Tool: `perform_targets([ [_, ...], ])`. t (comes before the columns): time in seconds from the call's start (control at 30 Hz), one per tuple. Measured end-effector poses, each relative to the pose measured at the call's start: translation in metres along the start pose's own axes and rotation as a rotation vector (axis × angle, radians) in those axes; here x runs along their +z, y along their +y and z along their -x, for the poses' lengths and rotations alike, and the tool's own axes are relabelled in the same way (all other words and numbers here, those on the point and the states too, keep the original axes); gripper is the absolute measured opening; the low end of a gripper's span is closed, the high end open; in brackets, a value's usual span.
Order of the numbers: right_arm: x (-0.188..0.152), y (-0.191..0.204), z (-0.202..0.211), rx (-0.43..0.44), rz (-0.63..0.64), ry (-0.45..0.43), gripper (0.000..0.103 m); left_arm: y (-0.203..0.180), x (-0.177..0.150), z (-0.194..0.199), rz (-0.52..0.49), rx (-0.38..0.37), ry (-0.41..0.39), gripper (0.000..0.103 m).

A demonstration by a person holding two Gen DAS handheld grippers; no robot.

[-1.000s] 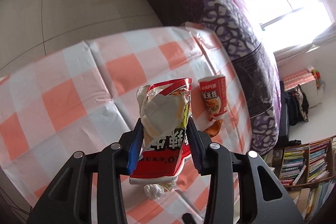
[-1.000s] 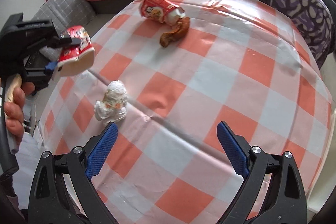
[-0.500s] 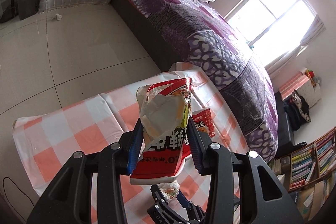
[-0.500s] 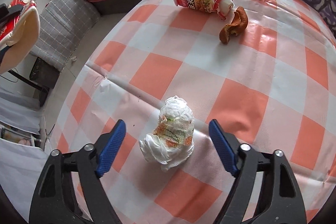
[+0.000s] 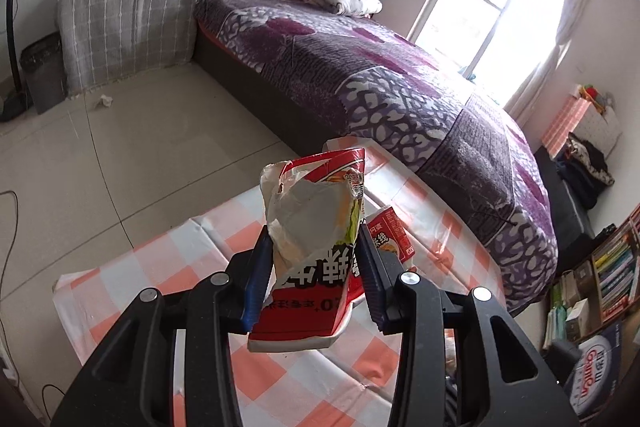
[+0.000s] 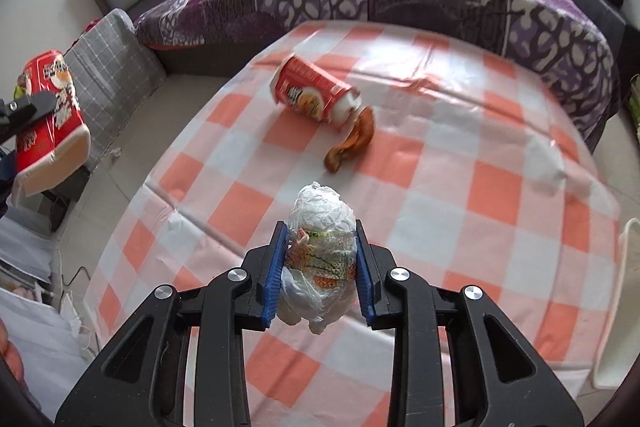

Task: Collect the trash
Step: 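Lift the wrapper with left gripper while right gripper grasps the white tissue bundle, then carry the wrapper and tissue bundle over the bin and release both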

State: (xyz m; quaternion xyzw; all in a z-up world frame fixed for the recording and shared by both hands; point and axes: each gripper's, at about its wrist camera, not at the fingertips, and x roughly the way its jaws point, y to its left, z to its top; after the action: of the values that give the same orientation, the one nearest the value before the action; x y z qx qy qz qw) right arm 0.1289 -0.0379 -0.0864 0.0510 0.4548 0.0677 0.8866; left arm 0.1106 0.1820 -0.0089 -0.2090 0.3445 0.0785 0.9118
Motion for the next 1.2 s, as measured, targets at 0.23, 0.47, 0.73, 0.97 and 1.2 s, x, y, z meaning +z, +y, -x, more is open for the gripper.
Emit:
perform_targets([
  [0.23,0.011,-0.040,0.047,-0.108,-0.002,-0.110,0.030,-0.038,-0.021,0.020,-0.116,0.011,-0.054,0.041],
  [0.47,0.008,-0.080,0.073,-0.176,-0.040,-0.179,0.030,-0.062,-0.048,0.020,-0.111,-0.030,-0.046,0.041],
  [0.73,-0.002,-0.117,0.079,-0.226,-0.092,-0.224,0.030,-0.103,-0.081,0.008,-0.231,-0.058,-0.028,0.041],
  [0.97,-0.001,-0.139,0.091,-0.245,-0.125,-0.250,0.031,-0.129,-0.098,0.002,-0.297,-0.084,-0.017,0.041],
  [1.2,-0.005,-0.165,0.102,-0.266,-0.172,-0.250,0.031,-0.156,-0.116,0.004,-0.366,-0.123,-0.010,0.041],
])
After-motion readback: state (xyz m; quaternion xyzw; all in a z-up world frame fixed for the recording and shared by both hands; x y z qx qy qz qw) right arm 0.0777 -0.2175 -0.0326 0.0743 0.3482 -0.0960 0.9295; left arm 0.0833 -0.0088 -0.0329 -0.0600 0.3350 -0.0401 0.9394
